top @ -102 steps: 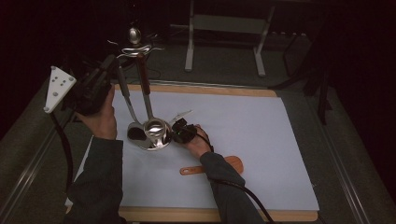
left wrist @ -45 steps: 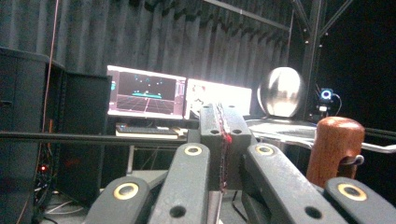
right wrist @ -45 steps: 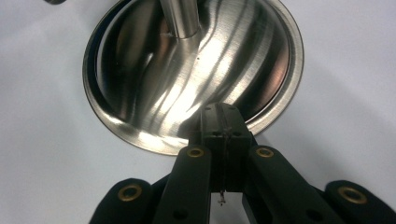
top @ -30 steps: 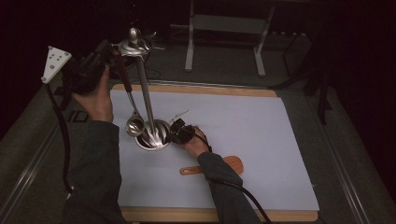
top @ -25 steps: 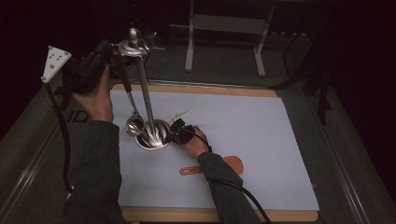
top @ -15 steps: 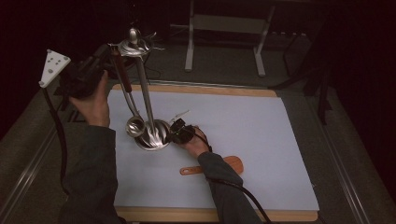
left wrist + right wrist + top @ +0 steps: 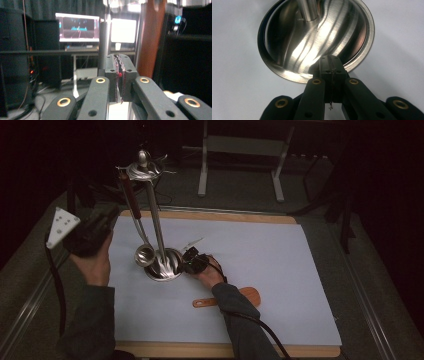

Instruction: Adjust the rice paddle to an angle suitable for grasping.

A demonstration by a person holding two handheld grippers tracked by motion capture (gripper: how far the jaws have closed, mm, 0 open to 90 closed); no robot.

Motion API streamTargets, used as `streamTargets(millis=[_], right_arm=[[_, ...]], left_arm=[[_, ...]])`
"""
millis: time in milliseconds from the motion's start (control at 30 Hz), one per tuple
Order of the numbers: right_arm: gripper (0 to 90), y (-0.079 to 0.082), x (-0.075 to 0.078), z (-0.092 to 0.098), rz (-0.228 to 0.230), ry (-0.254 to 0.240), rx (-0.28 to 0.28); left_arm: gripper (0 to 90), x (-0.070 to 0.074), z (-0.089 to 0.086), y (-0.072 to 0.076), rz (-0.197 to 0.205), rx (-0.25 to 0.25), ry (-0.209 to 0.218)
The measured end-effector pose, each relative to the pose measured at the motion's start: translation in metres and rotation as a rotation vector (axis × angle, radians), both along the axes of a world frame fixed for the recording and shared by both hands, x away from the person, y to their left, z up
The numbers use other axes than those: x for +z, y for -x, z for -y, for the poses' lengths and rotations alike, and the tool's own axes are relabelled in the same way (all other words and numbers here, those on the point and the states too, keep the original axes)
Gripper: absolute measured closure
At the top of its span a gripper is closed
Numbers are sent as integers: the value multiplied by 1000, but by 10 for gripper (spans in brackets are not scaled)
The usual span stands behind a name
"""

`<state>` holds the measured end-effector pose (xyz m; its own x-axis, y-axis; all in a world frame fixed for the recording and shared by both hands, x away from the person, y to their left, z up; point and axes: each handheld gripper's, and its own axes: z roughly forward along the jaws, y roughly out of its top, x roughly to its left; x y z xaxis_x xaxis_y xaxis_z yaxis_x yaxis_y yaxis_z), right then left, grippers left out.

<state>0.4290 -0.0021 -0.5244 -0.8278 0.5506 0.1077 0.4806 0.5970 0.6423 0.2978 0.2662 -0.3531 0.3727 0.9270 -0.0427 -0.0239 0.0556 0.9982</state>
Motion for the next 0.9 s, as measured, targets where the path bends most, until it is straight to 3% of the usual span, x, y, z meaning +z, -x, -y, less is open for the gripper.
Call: streamTargets(millis=[33, 67, 100, 200, 233, 267, 300, 333, 400, 433, 467, 567, 733, 900], right_arm=[[900, 0, 0, 0, 2, 0, -1], [900, 0, 0, 0, 2, 0, -1], [900, 1, 0, -1, 5, 6, -4], [900, 2, 1, -2, 12, 16, -4], [900, 2, 1, -3, 17, 25, 1], [900, 2, 1, -3, 17, 25, 1], [900, 3, 2, -6, 42, 53, 12], [900, 4, 3, -7, 55, 69, 18], [900, 6, 4, -8, 68, 88, 32], [900, 6, 4, -8, 68, 88, 32], [900, 9, 4, -8, 65, 87, 38], [900, 12, 4, -4, 66, 95, 61], [900, 25, 8, 9, 71, 101, 114], [900, 44, 16, 34, 84, 112, 184]], left_arm=[[863, -21, 0, 7, -38, 5, -19], [862, -21, 0, 7, -38, 5, -19], [860, -39, 2, 11, -76, 16, -46], [852, -75, 2, 15, -166, 11, -49], [851, -87, 2, 16, -195, 7, -38], [851, -87, 2, 16, -195, 7, -38], [849, -109, 2, 18, -247, 3, -22], [847, -117, 2, 19, -265, 6, -28], [840, -137, 1, 22, -298, 9, 14], [835, -137, 1, 22, -298, 9, 14], [831, -149, 2, 22, -325, 17, 24], [819, -167, 5, 18, -381, 4, 39], [790, -177, 7, 14, -424, -5, 11], [764, -181, 3, 13, -437, 6, 45]])
